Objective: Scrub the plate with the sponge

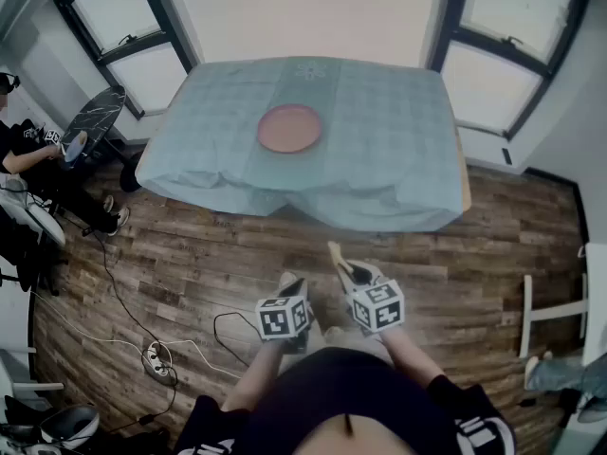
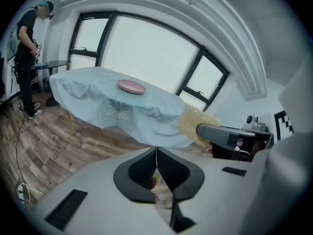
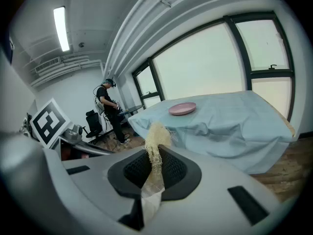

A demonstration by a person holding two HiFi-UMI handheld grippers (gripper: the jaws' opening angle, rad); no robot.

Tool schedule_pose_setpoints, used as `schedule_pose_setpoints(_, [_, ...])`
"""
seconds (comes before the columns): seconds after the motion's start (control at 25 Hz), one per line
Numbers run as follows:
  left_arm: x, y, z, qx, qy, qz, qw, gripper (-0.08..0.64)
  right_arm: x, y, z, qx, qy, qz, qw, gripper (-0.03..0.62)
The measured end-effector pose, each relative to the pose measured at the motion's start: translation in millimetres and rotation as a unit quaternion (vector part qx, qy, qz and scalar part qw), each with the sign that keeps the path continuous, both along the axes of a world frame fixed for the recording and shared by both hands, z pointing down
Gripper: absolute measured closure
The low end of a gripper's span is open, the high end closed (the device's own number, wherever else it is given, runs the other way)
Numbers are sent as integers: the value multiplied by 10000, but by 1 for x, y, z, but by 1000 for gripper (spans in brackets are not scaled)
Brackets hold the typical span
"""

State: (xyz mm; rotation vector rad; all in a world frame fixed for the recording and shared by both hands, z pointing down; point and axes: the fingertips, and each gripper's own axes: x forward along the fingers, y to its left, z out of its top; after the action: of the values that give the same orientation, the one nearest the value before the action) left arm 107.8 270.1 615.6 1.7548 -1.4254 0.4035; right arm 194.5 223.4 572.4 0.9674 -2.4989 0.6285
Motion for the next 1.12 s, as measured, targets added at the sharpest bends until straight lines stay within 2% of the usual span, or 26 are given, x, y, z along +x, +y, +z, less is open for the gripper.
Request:
schedule_pose_setpoints(0.4, [12, 5, -6, 80, -21, 89, 9999, 548, 3, 8, -4, 48, 17, -100, 9999, 557])
schedule_pose_setpoints(0.76, [11, 0, -11, 227, -65, 88, 9997, 548, -1, 8, -3, 114, 138, -145, 9997, 557])
schedule_pose_setpoints(1.12, [4, -1, -11, 285, -30, 5, 9996, 548, -4, 4, -4, 59, 34, -33, 10000, 557])
